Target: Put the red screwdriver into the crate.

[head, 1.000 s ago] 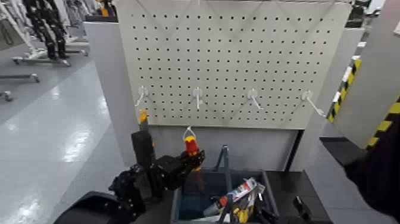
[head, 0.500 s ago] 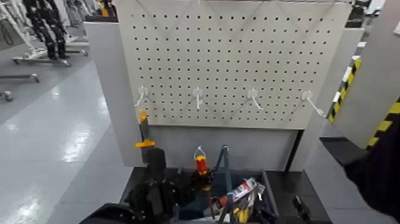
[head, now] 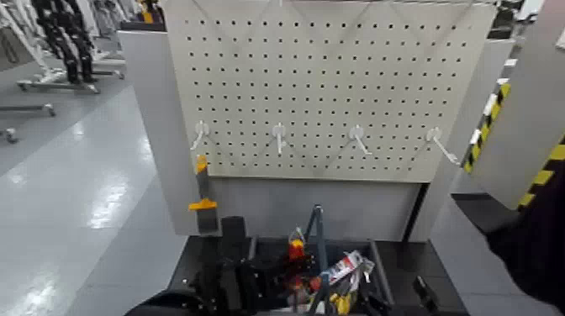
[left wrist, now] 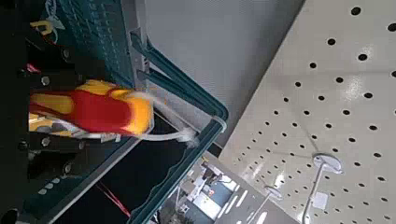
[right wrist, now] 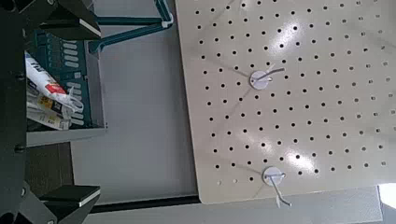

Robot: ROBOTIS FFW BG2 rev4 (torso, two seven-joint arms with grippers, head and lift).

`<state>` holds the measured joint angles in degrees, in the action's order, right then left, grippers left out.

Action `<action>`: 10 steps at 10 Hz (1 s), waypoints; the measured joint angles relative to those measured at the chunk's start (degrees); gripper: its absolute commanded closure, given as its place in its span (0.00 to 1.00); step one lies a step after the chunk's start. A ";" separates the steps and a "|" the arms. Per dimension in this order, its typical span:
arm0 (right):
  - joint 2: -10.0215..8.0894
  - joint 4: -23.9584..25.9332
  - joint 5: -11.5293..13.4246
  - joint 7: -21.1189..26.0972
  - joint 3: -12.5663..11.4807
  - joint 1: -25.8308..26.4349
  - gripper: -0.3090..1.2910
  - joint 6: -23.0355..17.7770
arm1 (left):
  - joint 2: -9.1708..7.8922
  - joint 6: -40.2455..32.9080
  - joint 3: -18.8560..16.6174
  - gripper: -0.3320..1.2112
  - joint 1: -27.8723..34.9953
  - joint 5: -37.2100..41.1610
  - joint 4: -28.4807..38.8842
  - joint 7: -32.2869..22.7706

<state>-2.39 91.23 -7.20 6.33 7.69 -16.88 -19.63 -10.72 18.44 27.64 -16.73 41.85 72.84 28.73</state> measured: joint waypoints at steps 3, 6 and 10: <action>-0.07 -0.08 -0.13 0.00 -0.20 -0.16 0.28 -0.09 | -0.40 -4.66 -0.35 0.34 0.69 1.84 1.10 -2.40; -0.08 -0.17 -0.19 0.00 -0.27 -0.19 0.28 -0.14 | -0.93 -7.30 -4.12 0.34 2.93 -4.42 6.38 -4.18; 0.08 0.07 -0.09 -0.42 -0.77 -0.49 0.28 -0.29 | -0.69 -12.92 -11.33 0.30 10.09 -19.48 17.16 -11.92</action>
<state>-2.31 91.30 -7.28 5.90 6.92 -17.36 -19.93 -11.41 5.52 16.31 -6.64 22.38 90.00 16.81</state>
